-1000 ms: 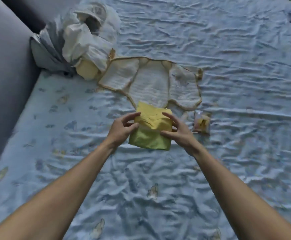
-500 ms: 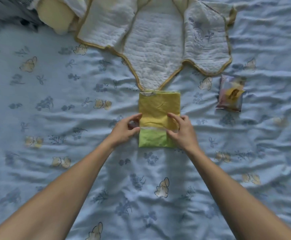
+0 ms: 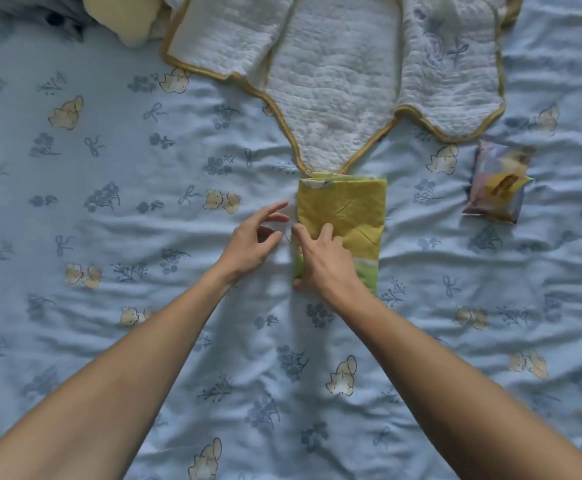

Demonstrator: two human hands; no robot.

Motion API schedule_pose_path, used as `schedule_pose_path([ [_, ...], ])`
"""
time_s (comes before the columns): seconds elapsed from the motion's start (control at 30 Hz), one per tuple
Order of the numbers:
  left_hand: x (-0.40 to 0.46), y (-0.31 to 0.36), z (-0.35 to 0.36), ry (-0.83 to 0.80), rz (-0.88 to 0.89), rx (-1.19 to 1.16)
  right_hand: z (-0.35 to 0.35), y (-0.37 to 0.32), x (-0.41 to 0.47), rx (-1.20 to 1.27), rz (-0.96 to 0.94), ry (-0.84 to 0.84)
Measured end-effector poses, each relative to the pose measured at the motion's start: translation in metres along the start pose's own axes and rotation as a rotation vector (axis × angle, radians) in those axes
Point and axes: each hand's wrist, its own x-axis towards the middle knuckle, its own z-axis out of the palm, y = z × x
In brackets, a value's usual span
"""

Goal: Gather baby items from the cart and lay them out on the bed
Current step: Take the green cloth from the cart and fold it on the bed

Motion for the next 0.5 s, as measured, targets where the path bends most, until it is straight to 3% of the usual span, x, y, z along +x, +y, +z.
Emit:
schedule_pose_path([
  [0.2,-0.007,-0.006,0.005,0.029,-0.033,-0.04,-0.011,0.026,0.002,0.132,-0.121,0.036],
  [0.37,-0.002,0.004,0.008,0.03,-0.024,0.021,-0.029,0.067,-0.025,0.502,-0.241,0.306],
  [0.5,0.005,0.021,0.021,-0.002,0.013,0.04,-0.039,0.119,-0.063,0.692,-0.131,0.437],
])
